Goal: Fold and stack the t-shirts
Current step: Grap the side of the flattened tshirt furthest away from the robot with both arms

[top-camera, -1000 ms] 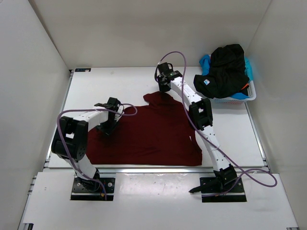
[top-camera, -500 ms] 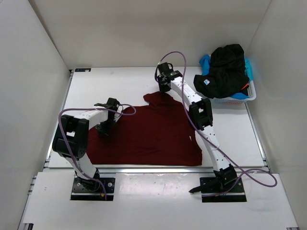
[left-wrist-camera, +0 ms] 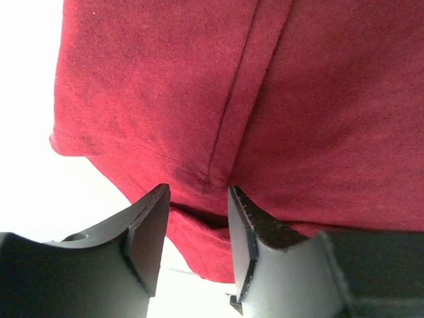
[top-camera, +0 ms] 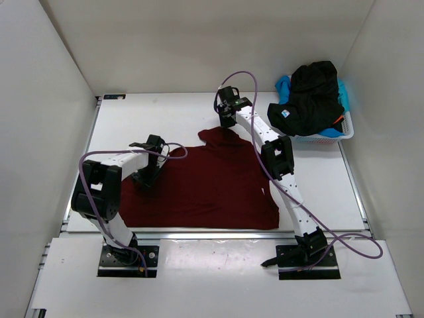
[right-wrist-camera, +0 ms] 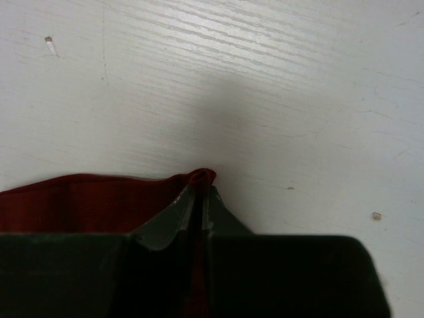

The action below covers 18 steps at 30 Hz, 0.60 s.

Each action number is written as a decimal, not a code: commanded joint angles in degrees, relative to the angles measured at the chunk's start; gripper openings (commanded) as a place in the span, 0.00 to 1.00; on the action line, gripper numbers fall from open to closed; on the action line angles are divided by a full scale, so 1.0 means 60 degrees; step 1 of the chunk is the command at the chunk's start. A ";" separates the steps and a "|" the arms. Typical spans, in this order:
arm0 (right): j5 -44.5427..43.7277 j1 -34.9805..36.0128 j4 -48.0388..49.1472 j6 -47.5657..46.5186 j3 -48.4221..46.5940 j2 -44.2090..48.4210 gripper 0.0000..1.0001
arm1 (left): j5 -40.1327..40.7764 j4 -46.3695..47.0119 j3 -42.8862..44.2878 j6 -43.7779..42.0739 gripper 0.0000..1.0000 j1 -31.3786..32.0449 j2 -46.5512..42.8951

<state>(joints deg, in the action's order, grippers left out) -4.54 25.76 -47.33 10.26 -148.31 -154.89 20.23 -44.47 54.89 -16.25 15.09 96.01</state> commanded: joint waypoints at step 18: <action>0.0024 -0.0060 -0.0051 -0.0128 -0.0243 0.0868 0.00 | 0.0731 0.0644 -0.0081 -0.0105 0.42 -0.0347 -0.0049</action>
<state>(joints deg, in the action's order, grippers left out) -4.21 25.69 -47.81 10.22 -148.31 -154.08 23.05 -42.33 54.65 -16.84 14.02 96.36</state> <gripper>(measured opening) 0.027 0.425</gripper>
